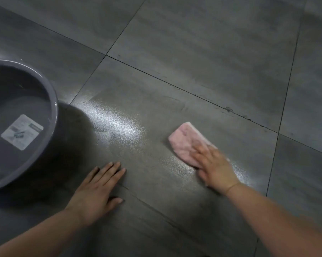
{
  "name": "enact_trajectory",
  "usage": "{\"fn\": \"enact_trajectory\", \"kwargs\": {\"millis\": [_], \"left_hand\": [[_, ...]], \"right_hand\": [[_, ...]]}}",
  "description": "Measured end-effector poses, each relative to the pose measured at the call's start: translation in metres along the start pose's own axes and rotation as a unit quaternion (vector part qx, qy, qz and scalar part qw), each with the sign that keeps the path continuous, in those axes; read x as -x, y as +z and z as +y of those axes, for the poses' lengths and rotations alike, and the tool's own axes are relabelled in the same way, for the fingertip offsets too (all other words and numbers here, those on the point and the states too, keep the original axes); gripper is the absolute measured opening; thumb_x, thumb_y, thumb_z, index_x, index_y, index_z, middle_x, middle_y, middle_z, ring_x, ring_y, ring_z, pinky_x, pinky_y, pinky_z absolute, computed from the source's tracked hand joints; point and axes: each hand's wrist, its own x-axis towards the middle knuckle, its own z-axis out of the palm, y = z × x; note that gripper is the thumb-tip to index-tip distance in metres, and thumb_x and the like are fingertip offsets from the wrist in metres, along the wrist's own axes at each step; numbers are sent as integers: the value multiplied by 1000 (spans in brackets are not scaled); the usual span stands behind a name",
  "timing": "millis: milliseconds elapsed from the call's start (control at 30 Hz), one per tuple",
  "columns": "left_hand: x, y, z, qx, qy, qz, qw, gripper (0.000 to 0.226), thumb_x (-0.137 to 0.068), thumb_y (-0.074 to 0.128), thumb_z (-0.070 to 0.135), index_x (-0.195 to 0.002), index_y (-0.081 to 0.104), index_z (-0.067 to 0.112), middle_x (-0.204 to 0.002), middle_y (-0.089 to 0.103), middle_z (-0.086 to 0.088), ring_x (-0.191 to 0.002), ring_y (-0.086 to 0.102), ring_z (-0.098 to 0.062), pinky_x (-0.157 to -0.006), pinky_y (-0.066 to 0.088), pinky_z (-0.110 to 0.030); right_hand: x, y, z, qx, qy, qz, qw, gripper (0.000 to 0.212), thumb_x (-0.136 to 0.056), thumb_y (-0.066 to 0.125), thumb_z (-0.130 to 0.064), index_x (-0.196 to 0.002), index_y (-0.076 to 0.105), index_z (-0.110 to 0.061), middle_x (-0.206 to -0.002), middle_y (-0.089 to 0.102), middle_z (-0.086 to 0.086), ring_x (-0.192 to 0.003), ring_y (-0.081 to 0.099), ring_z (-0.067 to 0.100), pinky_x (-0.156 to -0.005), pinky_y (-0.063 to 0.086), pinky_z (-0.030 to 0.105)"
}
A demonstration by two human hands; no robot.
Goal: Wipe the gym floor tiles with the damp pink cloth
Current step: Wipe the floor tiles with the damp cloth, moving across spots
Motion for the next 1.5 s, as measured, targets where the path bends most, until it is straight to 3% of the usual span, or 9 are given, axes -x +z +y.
{"fn": "enact_trajectory", "kwargs": {"millis": [233,467,600,767,900,1033,1133,1200,1500], "left_hand": [[1,0,4,13,-25,-6,1000,64,-89,0,56,-123,43,22,-121,64,0,-141,4,-7,-112,-12,-18],[-39,-19,20,2,-18,14,1000,65,-87,12,59,-123,46,17,-125,62,-6,-122,36,-18,-112,3,-25],[-58,-15,28,8,-45,-2,999,81,-76,14,67,-131,44,14,-138,48,-7,-130,42,-25,-108,26,-37],[-62,-9,24,-42,-42,-66,996,80,-86,-4,60,-123,48,12,-122,64,-8,-118,50,-24,-94,25,-37],[-60,-17,21,-47,-13,-109,993,78,-85,-4,62,-125,42,13,-124,63,-8,-119,36,-19,-102,15,-36],[-55,-24,25,-56,-26,-94,994,76,-86,1,61,-126,43,12,-125,61,-9,-120,39,-22,-96,24,-36],[-56,-43,40,-43,-40,-89,994,67,-90,26,52,-143,16,13,-154,16,-6,-142,19,-22,-114,13,-36],[-51,-65,51,-6,-56,-133,990,65,-93,32,44,-144,0,20,-157,-2,1,-145,3,-15,-118,6,-34],[15,-238,116,93,-51,-128,986,44,-93,37,32,-137,31,25,-140,45,2,-130,40,-18,-105,36,-31]], "right_hand": [[22,-27,61,-91,418,77,901,63,-82,41,4,-143,24,-2,-156,12,15,-135,25,42,-110,26,47],[7,10,-50,-14,136,9,991,67,-62,35,-16,-128,43,-10,-136,50,19,-108,58,47,-77,56,49],[24,10,-8,38,-68,-29,997,69,-62,36,-20,-130,36,-22,-144,44,2,-118,53,35,-103,34,35],[59,-17,74,-16,230,11,973,69,-66,32,-12,-133,41,-3,-150,28,12,-128,34,43,-97,40,60],[44,-26,51,-93,449,60,887,61,-79,41,-2,-139,32,-1,-153,21,16,-140,18,37,-114,19,44],[11,-18,-1,-101,321,81,938,59,-66,42,6,-123,54,1,-142,42,21,-121,44,47,-98,41,46],[-9,-32,-12,-160,269,1,950,61,-76,45,11,-133,47,-11,-151,31,4,-132,36,31,-105,31,30],[-18,-55,-9,-231,318,-28,919,66,-78,43,11,-137,40,-18,-153,25,-4,-137,29,20,-100,25,15],[60,-255,-2,-392,508,64,764,51,-81,44,11,-129,48,-8,-121,52,6,-99,51,20,-70,43,15]]}}
